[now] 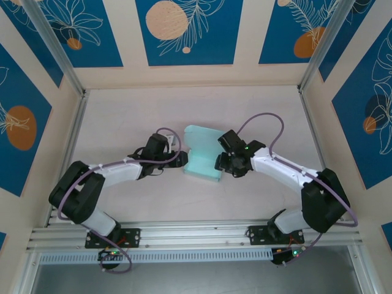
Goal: Fold the paper box
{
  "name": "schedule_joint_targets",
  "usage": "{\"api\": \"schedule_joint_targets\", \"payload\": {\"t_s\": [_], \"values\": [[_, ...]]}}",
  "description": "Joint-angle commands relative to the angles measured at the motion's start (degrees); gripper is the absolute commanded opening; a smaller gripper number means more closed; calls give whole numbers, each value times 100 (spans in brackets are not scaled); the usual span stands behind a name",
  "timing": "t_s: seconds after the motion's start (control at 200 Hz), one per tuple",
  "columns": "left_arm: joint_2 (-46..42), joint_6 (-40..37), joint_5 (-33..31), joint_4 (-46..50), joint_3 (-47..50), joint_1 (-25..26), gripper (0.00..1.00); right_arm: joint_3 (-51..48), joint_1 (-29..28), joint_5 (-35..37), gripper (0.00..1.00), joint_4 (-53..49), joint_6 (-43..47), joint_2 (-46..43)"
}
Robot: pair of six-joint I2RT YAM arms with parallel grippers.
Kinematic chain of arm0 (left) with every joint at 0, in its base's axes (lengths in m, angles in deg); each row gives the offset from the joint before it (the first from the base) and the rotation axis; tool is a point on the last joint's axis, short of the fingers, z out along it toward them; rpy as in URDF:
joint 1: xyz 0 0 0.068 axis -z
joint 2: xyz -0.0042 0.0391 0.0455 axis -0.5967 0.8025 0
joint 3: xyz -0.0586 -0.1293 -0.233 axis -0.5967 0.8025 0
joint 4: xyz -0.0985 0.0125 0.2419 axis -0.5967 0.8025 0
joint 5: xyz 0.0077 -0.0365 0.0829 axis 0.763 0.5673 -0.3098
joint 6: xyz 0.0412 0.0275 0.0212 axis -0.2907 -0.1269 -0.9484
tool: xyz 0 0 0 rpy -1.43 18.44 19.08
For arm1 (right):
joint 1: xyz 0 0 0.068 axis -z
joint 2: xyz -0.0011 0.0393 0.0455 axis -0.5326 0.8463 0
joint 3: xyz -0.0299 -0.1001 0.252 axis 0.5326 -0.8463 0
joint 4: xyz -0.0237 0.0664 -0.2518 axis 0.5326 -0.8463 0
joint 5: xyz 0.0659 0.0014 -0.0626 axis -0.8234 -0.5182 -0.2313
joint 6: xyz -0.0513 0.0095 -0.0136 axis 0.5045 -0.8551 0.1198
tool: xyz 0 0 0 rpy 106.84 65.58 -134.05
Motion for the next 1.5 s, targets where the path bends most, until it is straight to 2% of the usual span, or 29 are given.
{"api": "schedule_joint_targets", "payload": {"t_s": [0.0, 0.18, 0.345, 0.465, 0.635, 0.755, 0.94, 1.065, 1.22, 1.345, 1.495], "values": [[140, 264, 476, -529, 30, -34, 54, 203, -100, -192, 60, 248, 37, 233], [141, 562, 653, -784, 243, 19, 53, 448, -180, -247, 58, 543, 230, 754], [-89, 919, 519, -1055, 593, 112, 51, 885, -216, -278, 57, 697, 684, 1178], [-522, 1146, 87, -1193, 981, 126, 50, 1126, -207, -303, 57, 788, 1031, 1357], [-1553, 1096, -807, -672, 1373, 123, 51, 1347, -182, -334, 57, 712, 1423, 1466], [-2311, 525, -1360, 19, 1298, 103, 58, 1355, -190, -301, 57, 480, 1589, 1203], [-2692, -1570, -1561, 822, 763, -128, 66, 1234, -185, -59, 57, 148, 2111, 321], [-2513, -2712, -1270, 518, 594, -357, 76, 1105, 39, 17, 58, 144, 2473, -177], [-1934, -3537, -413, 15, 323, -680, 100, 945, 693, -484, 72, 404, 2755, -573], [-1338, -3748, 356, -501, 86, -945, 100, 701, 1103, -1061, 82, 933, 3070, -805], [-593, -3673, 1016, -823, -263, -1223, 100, 440, 1656, -1977, 87, 1607, 3231, -815]]}}
